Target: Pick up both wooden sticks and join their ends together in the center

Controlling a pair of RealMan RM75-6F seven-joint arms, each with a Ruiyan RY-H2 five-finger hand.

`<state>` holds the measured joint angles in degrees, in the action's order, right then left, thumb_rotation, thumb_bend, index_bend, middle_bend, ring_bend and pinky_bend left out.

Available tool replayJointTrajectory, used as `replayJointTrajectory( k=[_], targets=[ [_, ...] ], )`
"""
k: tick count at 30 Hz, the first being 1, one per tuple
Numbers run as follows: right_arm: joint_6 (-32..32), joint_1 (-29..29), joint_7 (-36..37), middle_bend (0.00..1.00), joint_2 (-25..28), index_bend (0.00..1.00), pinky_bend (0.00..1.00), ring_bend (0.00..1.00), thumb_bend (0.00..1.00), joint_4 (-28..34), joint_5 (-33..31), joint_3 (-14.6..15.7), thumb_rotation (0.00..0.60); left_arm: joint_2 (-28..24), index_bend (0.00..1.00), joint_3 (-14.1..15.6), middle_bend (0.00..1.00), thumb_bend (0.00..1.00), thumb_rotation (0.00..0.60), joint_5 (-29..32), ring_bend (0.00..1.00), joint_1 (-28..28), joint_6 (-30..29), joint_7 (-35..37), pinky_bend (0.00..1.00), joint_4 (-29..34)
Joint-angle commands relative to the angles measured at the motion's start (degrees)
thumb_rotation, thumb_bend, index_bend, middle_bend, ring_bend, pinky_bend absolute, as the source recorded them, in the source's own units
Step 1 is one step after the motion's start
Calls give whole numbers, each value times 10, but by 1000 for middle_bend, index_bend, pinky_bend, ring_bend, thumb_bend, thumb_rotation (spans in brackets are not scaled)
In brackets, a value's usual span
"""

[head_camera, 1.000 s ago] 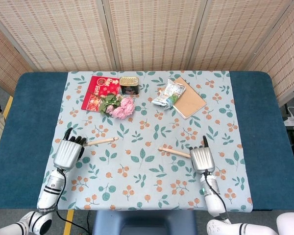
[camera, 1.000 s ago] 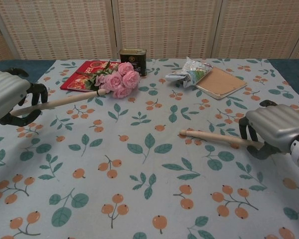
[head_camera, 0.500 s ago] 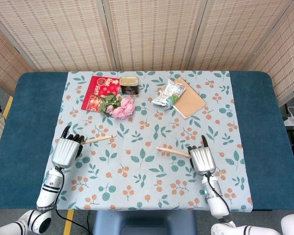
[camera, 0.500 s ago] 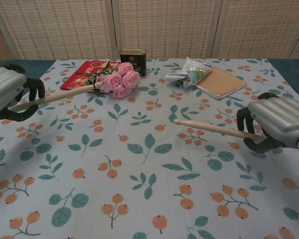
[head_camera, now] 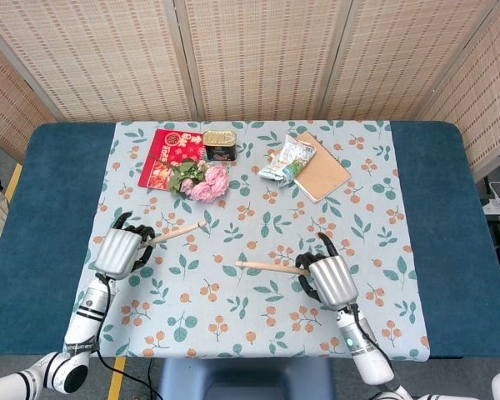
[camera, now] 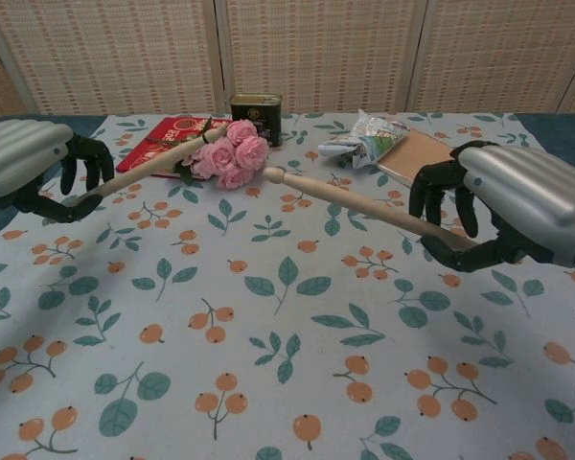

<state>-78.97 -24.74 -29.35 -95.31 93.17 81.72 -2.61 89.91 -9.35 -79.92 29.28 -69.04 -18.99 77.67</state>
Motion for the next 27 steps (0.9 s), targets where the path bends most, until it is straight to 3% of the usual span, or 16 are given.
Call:
replayJointTrajectory(
  k=[1, 11, 18, 27],
  targets=[
    [7, -9, -1, 875, -13, 1000, 117, 632, 441, 10, 6, -12, 600, -5, 872, -8, 976, 533, 600, 10, 570, 16, 16, -18, 187, 51],
    [32, -35, -76, 875, -51, 1000, 117, 632, 441, 39, -16, -50, 600, 10, 873, -36, 977, 533, 600, 52, 570, 49, 27, -83, 187, 146],
    [22, -35, -96, 876, -65, 1000, 132, 632, 441, 37, -31, -70, 600, 24, 873, -16, 978, 533, 600, 46, 570, 50, 8, -119, 187, 174],
    [18, -33, -105, 876, -62, 1000, 132, 632, 441, 26, -51, -83, 600, 21, 873, 0, 977, 532, 600, 36, 570, 46, 1, -115, 186, 183]
  ],
)
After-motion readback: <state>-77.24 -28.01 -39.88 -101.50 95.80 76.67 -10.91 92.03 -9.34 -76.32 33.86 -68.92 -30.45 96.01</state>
